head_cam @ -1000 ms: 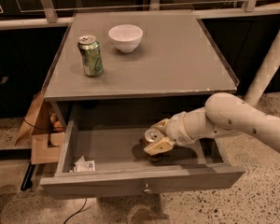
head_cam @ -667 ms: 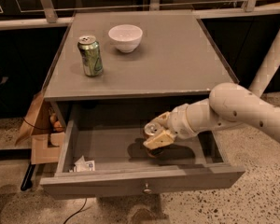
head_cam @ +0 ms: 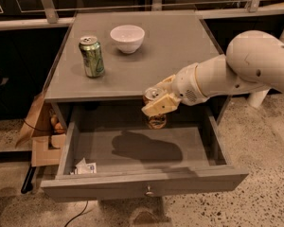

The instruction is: Pick orange can from top drawer and place on counter

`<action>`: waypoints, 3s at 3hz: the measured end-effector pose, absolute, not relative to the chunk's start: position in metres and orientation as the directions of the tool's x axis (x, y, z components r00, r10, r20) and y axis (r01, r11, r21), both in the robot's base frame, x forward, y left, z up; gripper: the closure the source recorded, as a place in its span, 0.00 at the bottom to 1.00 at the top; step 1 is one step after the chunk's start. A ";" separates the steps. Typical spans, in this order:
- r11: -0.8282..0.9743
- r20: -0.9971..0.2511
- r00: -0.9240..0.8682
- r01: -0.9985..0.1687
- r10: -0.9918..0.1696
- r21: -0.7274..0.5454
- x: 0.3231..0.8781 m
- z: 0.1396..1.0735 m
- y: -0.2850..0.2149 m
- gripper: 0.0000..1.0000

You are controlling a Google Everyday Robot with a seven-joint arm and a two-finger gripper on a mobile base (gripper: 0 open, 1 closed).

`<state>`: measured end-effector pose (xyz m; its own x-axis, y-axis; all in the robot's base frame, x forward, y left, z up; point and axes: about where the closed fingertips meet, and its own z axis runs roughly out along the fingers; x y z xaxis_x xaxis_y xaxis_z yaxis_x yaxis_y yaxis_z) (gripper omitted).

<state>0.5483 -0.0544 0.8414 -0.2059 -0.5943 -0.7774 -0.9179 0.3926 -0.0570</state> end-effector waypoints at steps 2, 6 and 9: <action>0.392 -0.784 -0.192 -0.917 -0.590 -0.070 0.544 0.863 -0.046 1.00; 0.482 -0.808 -0.196 -0.868 -0.556 -0.121 0.609 0.926 -0.053 1.00; 0.541 -0.833 -0.256 -0.839 -0.490 -0.060 0.647 0.925 -0.064 1.00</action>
Offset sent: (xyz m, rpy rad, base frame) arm -0.0074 0.0141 0.0482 0.0151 -0.0346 -0.0055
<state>0.6470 -0.0643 0.9248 -0.2561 -0.4900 -0.8332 -0.8392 0.5405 -0.0599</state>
